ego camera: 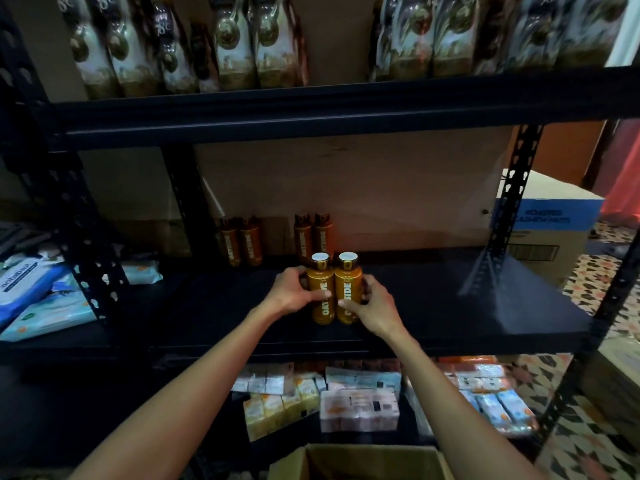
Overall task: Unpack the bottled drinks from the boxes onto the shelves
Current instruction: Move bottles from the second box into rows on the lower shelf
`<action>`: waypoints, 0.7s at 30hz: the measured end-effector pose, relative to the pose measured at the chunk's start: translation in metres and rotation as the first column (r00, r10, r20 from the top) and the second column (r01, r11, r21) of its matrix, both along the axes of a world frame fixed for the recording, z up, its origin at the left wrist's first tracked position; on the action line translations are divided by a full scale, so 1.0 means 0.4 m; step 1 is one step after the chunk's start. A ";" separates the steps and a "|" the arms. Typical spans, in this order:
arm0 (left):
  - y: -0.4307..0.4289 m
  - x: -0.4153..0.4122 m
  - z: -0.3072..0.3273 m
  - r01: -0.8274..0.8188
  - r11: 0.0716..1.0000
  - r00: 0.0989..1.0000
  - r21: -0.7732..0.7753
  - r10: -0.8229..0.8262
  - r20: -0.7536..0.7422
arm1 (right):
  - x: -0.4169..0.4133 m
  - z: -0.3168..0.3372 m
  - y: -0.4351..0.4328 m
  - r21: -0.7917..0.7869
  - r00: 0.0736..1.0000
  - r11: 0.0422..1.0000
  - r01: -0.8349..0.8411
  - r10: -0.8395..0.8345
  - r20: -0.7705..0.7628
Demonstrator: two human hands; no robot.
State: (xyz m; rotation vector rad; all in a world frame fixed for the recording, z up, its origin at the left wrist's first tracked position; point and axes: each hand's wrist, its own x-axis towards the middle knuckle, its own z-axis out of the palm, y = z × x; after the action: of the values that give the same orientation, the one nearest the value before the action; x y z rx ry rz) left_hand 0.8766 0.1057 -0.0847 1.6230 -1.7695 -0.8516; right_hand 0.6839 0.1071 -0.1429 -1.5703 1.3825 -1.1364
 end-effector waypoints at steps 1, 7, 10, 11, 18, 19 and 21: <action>-0.005 -0.014 -0.004 0.004 1.000 1.000 0.000 -0.004 -0.005 | -0.017 0.004 -0.001 0.004 1.000 1.000 -0.001 0.001 -0.008; -0.043 -0.156 -0.035 0.055 0.997 0.996 -0.054 -0.059 -0.065 | -0.167 0.011 0.005 -0.003 0.997 0.998 0.062 -0.062 -0.055; -0.062 -0.243 -0.055 0.064 0.994 0.994 -0.088 -0.072 -0.085 | -0.245 0.007 0.001 -0.013 0.991 0.993 0.118 -0.119 -0.063; -0.069 -0.269 -0.062 0.065 0.992 0.993 -0.105 -0.075 -0.087 | -0.267 0.002 -0.003 -0.019 0.988 0.991 0.136 -0.137 -0.068; -0.123 -0.365 -0.114 0.021 0.978 0.986 -0.205 -0.054 -0.157 | -0.349 -0.022 -0.058 -0.033 0.977 0.978 0.206 -0.207 -0.053; -0.132 -0.370 -0.122 0.001 0.977 0.985 -0.214 -0.039 -0.169 | -0.351 -0.024 -0.072 -0.029 0.976 0.978 0.208 -0.209 -0.056; -0.149 -0.379 -0.131 -0.042 0.972 0.980 -0.230 -0.005 -0.199 | -0.351 -0.026 -0.104 -0.032 0.976 0.978 0.208 -0.210 -0.062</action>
State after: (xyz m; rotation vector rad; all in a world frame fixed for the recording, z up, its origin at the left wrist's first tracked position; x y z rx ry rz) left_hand 0.7251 0.0460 -0.1372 1.3525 -1.6443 -0.7376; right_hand 0.5434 0.0656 -0.1535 -1.5182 1.6134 -1.2396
